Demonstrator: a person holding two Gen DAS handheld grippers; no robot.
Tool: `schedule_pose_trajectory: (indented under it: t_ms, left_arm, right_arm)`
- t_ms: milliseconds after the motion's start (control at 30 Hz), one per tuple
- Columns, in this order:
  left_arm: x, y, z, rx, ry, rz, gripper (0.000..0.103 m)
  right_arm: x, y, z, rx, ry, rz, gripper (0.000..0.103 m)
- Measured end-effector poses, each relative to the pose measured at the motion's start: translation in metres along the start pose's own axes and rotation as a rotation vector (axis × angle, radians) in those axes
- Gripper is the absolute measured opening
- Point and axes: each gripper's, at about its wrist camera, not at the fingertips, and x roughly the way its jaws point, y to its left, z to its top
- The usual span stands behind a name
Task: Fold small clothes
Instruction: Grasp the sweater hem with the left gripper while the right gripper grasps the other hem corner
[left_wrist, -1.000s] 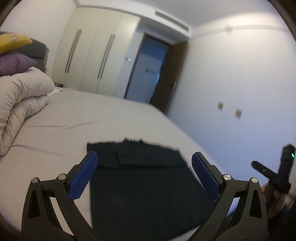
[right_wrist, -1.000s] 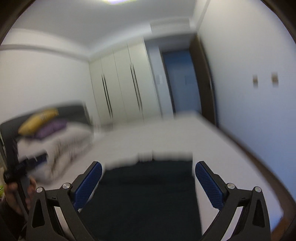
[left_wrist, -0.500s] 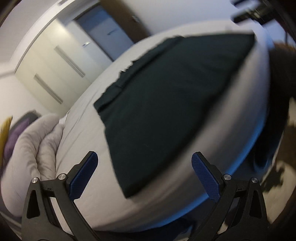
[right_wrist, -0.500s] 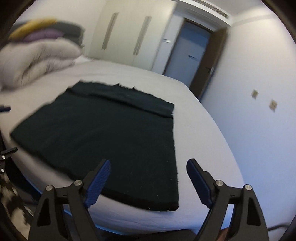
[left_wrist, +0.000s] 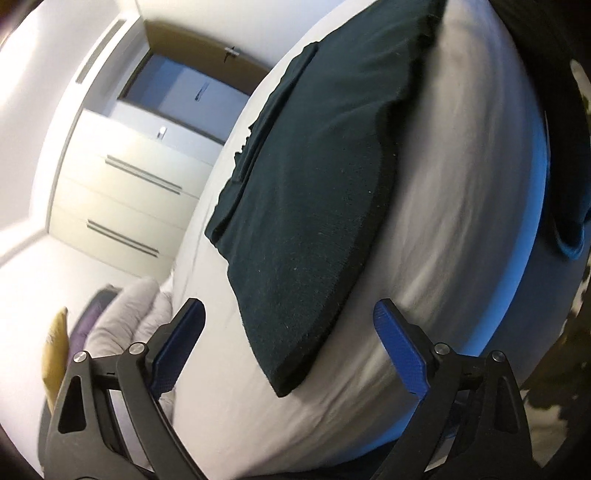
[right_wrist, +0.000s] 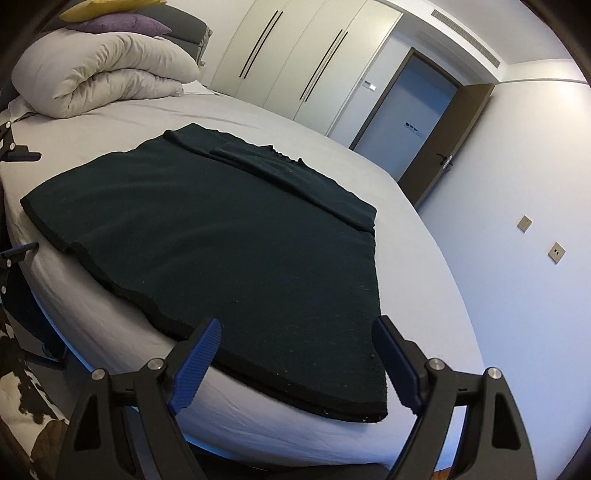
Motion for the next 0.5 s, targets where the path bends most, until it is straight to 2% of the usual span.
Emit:
schedule_pose_trajectory:
  t_ms: [67,167,200,233,267,400,500]
  left_arm:
    - [-0.001,-0.002,-0.003,0.035,-0.013,0.021,0.089]
    - [-0.004,-0.007,-0.011,0.100,-0.036,0.077,0.072]
    - [-0.003,-0.008,-0.011,0.117,-0.037,0.100,0.057]
    - [-0.001,-0.009,-0.013,0.141,-0.032,0.133,0.036]
    - [0.003,-0.008,-0.016,0.154,-0.019,0.155,0.030]
    - [0.007,0.006,-0.020,0.110,-0.015,0.122,0.029]
    - [0.006,0.015,-0.020,0.063,-0.011,0.060,0.016]
  right_arm:
    - [-0.001,0.001,-0.001,-0.002,0.000,-0.001,0.085]
    - [-0.001,0.001,-0.001,-0.010,-0.003,-0.007,0.085]
    - [-0.001,0.001,0.000,-0.010,-0.004,-0.009,0.085]
    - [-0.001,0.001,0.000,-0.013,-0.006,-0.010,0.085]
    - [-0.002,0.002,-0.001,-0.018,-0.006,-0.011,0.085]
    - [-0.004,0.007,-0.005,-0.084,-0.005,-0.033,0.085]
    - [-0.008,0.016,-0.017,-0.209,-0.008,-0.087,0.083]
